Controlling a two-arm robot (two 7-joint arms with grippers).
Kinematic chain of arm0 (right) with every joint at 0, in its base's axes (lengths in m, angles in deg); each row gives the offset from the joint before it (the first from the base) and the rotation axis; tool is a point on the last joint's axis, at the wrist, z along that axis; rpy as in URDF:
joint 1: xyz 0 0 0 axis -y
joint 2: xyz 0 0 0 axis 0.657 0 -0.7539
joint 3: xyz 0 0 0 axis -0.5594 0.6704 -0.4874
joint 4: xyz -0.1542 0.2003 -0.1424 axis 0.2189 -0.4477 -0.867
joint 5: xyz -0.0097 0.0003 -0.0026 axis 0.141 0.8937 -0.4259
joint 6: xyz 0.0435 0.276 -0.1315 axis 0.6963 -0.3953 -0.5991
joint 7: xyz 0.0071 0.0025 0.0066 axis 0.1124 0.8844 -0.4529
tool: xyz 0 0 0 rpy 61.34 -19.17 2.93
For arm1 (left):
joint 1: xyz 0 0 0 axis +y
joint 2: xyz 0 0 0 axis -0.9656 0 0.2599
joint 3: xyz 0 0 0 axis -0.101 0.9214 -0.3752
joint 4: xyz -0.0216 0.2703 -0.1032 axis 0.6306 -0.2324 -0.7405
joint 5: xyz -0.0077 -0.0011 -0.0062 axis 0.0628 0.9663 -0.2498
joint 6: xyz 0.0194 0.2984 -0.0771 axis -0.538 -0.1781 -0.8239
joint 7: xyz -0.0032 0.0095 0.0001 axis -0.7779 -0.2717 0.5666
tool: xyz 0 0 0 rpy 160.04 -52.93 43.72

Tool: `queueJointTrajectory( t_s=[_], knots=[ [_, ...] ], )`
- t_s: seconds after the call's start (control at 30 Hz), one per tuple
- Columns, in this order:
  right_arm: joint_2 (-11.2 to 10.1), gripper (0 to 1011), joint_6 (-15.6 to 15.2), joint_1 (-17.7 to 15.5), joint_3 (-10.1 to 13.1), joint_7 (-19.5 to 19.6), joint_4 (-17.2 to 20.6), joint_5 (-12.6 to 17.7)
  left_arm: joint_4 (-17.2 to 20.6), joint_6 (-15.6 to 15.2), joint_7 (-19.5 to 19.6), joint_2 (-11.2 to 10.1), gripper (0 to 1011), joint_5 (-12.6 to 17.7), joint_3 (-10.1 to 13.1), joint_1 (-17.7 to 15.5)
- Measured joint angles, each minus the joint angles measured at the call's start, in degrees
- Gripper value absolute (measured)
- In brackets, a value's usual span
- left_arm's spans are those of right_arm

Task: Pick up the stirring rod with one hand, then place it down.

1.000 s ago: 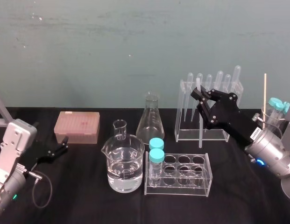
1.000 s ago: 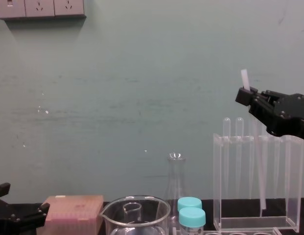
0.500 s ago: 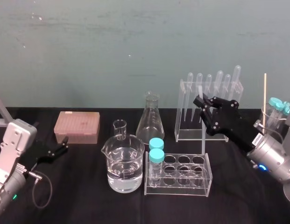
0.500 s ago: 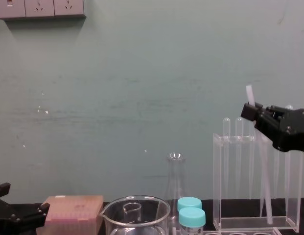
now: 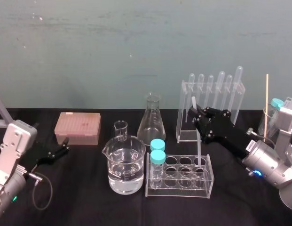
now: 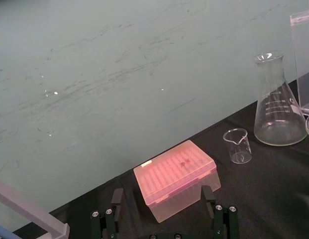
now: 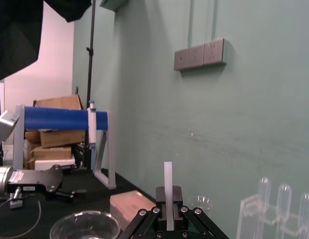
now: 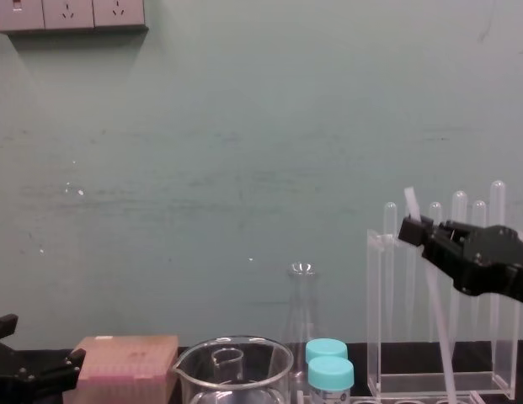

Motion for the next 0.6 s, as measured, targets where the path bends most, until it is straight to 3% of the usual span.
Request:
queueJointTrajectory(
  t_s=[0.6],
  knots=[
    [0.5, 68, -2.0, 2.6, -2.0, -0.2, -5.1, -1.8, 0.0, 0.0, 0.0, 0.0, 1000, 0.0, 0.0, 0.0]
  ],
)
